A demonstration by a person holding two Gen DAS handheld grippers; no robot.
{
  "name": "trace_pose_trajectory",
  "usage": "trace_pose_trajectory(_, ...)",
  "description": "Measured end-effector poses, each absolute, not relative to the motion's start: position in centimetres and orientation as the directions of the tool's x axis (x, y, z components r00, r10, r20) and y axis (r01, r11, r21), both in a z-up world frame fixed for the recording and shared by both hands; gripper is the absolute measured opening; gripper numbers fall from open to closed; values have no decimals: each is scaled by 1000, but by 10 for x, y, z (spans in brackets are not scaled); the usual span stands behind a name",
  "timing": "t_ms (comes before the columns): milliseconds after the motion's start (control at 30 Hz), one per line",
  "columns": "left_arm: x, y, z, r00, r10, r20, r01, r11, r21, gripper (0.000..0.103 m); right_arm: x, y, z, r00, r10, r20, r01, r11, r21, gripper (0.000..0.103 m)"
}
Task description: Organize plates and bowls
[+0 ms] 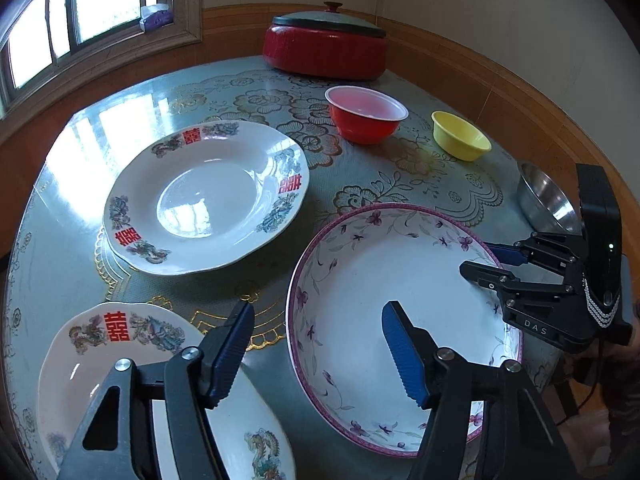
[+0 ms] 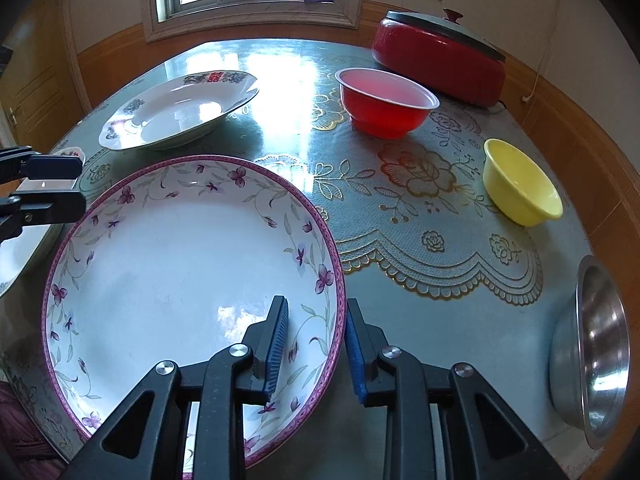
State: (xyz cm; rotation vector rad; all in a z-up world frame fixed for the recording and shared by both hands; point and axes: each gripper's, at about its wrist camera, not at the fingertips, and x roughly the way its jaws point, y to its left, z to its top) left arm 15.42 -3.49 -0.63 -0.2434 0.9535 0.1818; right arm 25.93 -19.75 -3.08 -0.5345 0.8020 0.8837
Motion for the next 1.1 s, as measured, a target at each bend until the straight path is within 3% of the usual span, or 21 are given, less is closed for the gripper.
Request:
trace_pose_trajectory(300,181,-42,-24,508,109,-854,-371,923,-103,55,263,-202,-30,322,520,-792,-922,363,-136,27)
trace_pose_trajectory(467,181,-56,-32,482,150,-863,-430,899,-84,55,279,-210,-28,347,511,-786,-924,330,-193,27)
trace_pose_trajectory(767,183,-94,-43,480,203,-854,-487,871,-67,43,314,-243,-28,203,583,-787,-945,326,-2,30)
trace_pose_trajectory(900,171,-111,-45,497,254,-830,-518,854,-49,34,332,-254,-32,127,609,-783,-931,345,117,31)
trace_pose_trajectory(1100,143,-127,-48,517,270,-812,-593,798,-112,25,325,-240,-33,135,615,-777,-943,321,91,29)
